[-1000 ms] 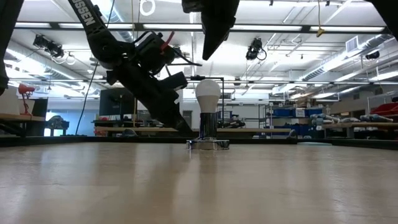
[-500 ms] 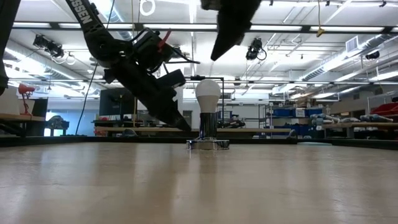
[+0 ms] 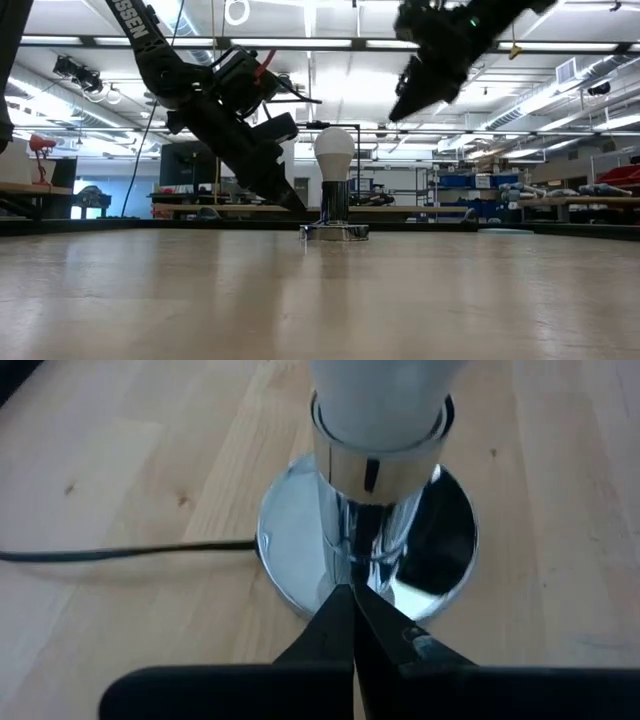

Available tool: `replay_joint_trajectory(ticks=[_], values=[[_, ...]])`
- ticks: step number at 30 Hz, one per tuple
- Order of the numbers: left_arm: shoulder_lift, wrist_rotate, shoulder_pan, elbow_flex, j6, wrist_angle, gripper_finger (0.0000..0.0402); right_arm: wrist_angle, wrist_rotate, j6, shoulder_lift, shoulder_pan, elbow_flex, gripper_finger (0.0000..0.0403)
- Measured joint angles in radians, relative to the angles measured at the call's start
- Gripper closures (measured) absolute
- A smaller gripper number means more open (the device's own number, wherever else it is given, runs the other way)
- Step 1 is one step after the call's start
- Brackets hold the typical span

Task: Screw lightbulb
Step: Remove the lightbulb from the lamp socket

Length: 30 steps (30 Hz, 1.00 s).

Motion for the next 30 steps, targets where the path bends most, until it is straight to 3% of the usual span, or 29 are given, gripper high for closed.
replay_joint_trajectory(ticks=[5, 12, 30], values=[[0.000, 0.000, 0.000, 0.000, 0.000, -0.005, 0.0401, 0.150, -0.004, 0.083, -0.029, 0.000, -0.168, 0.0396], [0.000, 0.000, 0.000, 0.000, 0.000, -0.011, 0.0401, 0.251, -0.035, 0.151, 0.002, 0.000, -0.287, 0.0385], [0.001, 0.009, 0.000, 0.000, 0.004, 0.010, 0.0401, 0.491, -0.033, 0.017, 0.029, -0.011, -0.302, 0.0392]])
